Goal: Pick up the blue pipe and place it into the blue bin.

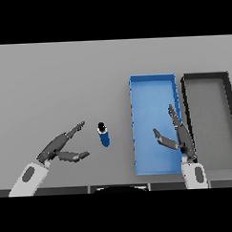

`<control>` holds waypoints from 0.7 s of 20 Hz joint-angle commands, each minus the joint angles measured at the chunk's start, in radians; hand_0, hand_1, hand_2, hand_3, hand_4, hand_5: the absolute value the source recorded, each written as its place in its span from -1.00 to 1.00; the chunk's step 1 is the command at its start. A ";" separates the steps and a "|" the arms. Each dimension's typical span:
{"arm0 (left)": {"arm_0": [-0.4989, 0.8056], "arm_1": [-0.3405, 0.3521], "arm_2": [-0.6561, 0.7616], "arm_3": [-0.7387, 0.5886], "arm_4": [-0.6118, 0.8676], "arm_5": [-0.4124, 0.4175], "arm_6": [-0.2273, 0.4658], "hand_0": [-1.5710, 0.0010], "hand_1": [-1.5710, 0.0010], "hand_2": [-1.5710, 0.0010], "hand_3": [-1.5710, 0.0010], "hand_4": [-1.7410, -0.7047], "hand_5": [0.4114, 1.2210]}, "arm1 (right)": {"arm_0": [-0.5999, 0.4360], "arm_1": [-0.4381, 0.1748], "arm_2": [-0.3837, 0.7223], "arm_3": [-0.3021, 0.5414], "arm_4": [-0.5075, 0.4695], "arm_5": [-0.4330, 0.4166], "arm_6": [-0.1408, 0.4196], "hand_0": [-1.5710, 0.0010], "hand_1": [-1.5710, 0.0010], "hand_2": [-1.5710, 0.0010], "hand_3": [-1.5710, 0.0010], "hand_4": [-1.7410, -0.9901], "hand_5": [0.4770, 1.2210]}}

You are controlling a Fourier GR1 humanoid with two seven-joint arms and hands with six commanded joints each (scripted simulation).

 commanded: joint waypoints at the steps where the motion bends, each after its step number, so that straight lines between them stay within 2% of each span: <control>1: -0.003 -0.022 -0.024 0.003 -0.022 0.004 0.005 1.00 1.00 1.00 1.00 0.24 -0.89 | -0.005 -0.001 -0.001 0.004 -0.002 0.002 0.008 1.00 1.00 1.00 1.00 0.29 -0.62; 2: -0.014 -0.045 -0.038 0.007 -0.028 0.008 0.023 1.00 1.00 1.00 1.00 0.24 -0.91 | -0.016 0.002 -0.003 0.011 -0.007 0.003 0.019 1.00 1.00 1.00 1.00 0.28 -0.62; 7: -0.055 -0.135 -0.088 0.075 -0.064 0.005 0.024 1.00 1.00 1.00 1.00 0.20 -0.92 | -0.004 0.001 -0.006 -0.006 -0.010 0.002 0.032 1.00 1.00 1.00 1.00 0.25 -0.63; 9: -0.086 -0.179 -0.099 0.111 -0.075 0.012 0.043 1.00 1.00 1.00 1.00 0.21 -0.91 | 0.011 -0.001 -0.008 -0.018 -0.014 0.003 0.024 1.00 1.00 1.00 1.00 0.24 -0.63; 12: -0.128 -0.244 -0.110 0.183 -0.062 -0.010 0.047 1.00 1.00 1.00 1.00 0.20 -0.91 | 0.025 0.011 -0.004 -0.027 -0.014 -0.002 0.027 1.00 1.00 1.00 1.00 0.25 -0.65; 14: -0.160 -0.269 -0.118 0.229 -0.108 0.013 0.027 1.00 1.00 1.00 1.00 0.25 -0.93 | 0.026 0.011 -0.001 -0.026 -0.008 -0.003 0.028 1.00 1.00 1.00 1.00 0.27 -0.67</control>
